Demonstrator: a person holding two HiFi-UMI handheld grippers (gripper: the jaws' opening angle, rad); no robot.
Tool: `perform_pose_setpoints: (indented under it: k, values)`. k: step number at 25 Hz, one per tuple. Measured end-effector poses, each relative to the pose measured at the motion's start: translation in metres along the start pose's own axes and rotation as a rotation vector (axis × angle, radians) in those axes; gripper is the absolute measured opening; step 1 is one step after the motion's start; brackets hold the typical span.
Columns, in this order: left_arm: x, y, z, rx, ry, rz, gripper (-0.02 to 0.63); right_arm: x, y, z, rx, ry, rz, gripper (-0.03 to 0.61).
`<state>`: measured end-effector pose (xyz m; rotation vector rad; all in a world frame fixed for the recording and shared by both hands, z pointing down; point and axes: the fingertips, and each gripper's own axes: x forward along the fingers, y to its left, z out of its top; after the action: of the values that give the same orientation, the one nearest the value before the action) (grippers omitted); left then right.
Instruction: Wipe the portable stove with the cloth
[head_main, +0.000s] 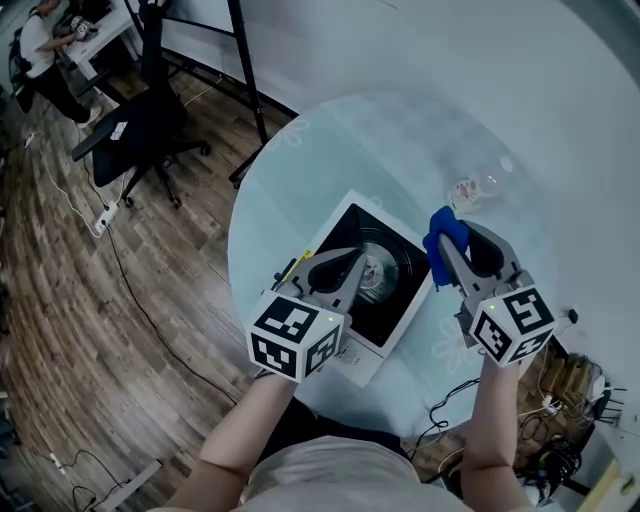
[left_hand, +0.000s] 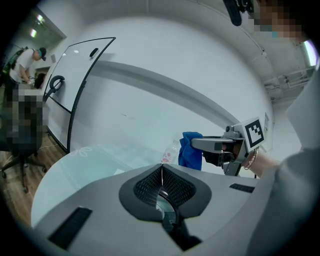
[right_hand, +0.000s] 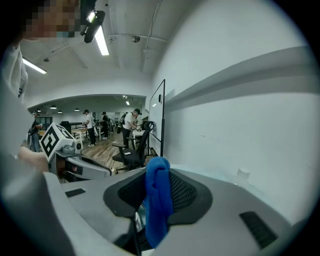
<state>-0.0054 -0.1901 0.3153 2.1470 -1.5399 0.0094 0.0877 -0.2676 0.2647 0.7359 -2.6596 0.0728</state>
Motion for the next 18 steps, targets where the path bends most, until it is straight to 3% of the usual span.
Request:
perform_pose_setpoints:
  k: [10,18]
  values:
    - [0.022,0.009,-0.008,-0.021,0.022,0.011,0.018,0.032,-0.025,-0.003,-0.092,0.055,0.059,0.124]
    - [0.034,0.024,-0.017,-0.069,0.037,0.065,0.018,0.074,-0.030,-0.017,-0.085,0.094,0.126,0.124]
